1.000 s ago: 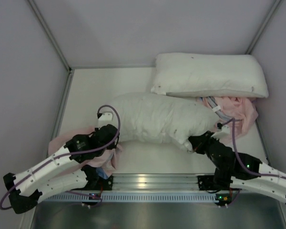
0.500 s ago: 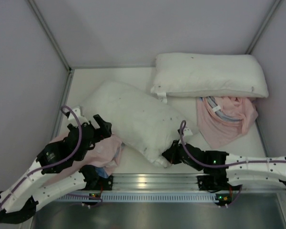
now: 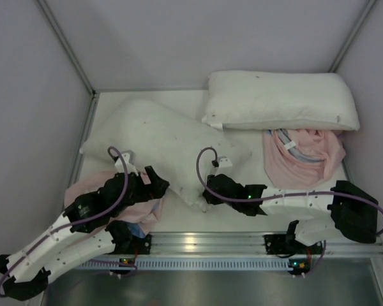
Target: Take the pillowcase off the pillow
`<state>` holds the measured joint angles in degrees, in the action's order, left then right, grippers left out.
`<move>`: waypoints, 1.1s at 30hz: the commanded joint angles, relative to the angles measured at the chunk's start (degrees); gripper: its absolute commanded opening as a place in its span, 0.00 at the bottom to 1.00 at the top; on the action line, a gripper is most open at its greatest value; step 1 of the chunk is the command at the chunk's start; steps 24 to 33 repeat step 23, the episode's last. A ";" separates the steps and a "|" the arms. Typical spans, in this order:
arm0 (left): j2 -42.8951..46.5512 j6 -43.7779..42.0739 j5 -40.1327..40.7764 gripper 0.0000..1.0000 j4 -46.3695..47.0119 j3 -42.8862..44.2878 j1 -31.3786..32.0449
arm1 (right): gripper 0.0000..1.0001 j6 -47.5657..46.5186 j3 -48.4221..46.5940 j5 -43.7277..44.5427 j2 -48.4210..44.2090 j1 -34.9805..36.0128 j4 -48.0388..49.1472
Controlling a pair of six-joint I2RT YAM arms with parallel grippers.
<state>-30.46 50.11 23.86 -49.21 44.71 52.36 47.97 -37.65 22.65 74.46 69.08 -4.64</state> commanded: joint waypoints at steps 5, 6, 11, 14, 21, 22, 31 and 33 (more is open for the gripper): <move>6.28 2.63 -11.02 0.99 11.50 -5.85 -0.24 | 0.67 -6.92 -4.53 7.11 0.79 -4.83 -9.04; 7.59 2.71 -11.29 0.99 12.20 -6.30 -0.24 | 0.75 -7.01 -4.63 8.36 0.26 -4.83 -11.15; 9.01 1.05 -16.36 0.99 15.80 -8.05 -0.24 | 0.99 -5.43 -2.35 12.67 -7.64 -4.74 -20.05; 9.45 -0.27 -24.16 0.99 22.99 -9.81 -0.24 | 0.99 -4.37 0.11 13.20 -14.32 -4.83 -21.46; 16.99 7.08 -54.91 0.99 68.42 -25.35 -0.24 | 1.00 -6.91 12.23 7.94 -35.75 -4.48 -9.99; 18.05 9.11 -57.67 0.99 75.16 -29.55 -0.24 | 0.99 -7.62 16.77 6.71 -43.35 -4.48 -7.25; 19.02 11.92 -59.87 0.99 82.53 -32.03 -0.15 | 0.99 -9.19 19.17 3.57 -47.87 -4.48 -4.44; 19.02 11.92 -59.87 0.99 82.53 -32.03 -0.15 | 0.99 -9.19 19.17 3.57 -47.87 -4.48 -4.44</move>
